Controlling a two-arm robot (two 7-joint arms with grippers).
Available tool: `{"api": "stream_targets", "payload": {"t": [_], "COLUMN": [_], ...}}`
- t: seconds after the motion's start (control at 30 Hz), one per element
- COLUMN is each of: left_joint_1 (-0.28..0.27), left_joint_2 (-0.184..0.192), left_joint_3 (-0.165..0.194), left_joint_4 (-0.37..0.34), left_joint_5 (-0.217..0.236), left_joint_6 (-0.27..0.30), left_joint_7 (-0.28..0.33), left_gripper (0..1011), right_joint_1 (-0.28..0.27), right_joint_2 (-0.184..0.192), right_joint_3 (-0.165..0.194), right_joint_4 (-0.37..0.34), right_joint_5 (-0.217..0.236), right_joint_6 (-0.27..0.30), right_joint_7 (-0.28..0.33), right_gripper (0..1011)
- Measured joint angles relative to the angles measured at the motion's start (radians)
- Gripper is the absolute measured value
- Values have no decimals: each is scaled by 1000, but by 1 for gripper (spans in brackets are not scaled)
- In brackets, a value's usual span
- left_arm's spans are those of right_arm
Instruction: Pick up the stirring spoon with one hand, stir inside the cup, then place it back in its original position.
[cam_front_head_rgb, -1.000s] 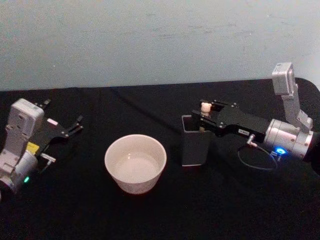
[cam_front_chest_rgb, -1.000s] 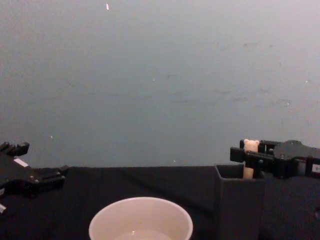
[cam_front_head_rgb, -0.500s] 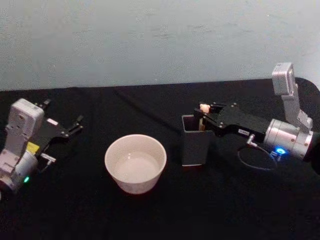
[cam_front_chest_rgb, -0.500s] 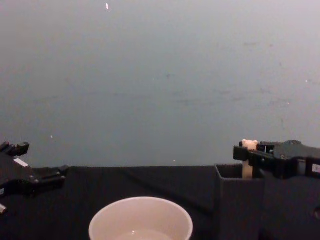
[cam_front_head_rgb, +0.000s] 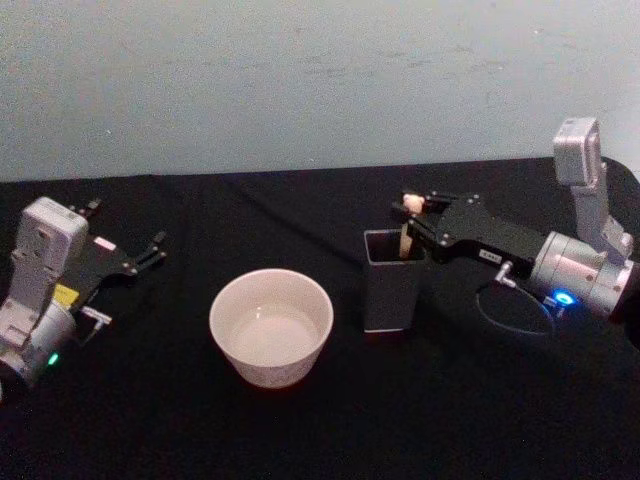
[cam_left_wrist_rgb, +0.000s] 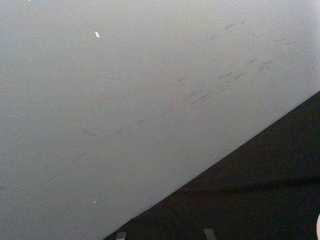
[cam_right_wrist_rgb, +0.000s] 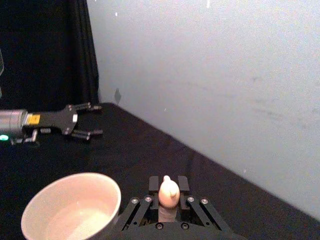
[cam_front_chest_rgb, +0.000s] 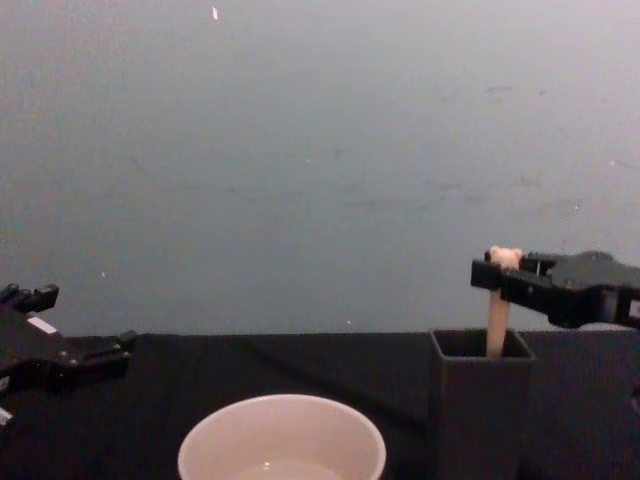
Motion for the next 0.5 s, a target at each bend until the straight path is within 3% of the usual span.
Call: {"api": "stream_targets", "payload": {"t": [0.5], "left_joint_1": [0], "left_joint_2": [0], "left_joint_3": [0], "left_joint_4": [0], "left_joint_5": [0], "left_joint_6": [0], "left_joint_7": [0], "left_gripper": [1001], "right_joint_1": [-115], "right_joint_2": [39], "right_joint_3": [91], "right_joint_4": [-266], "right_joint_5": [20], "right_joint_6": [8], "right_joint_7": [-137], "right_gripper": [214]}}
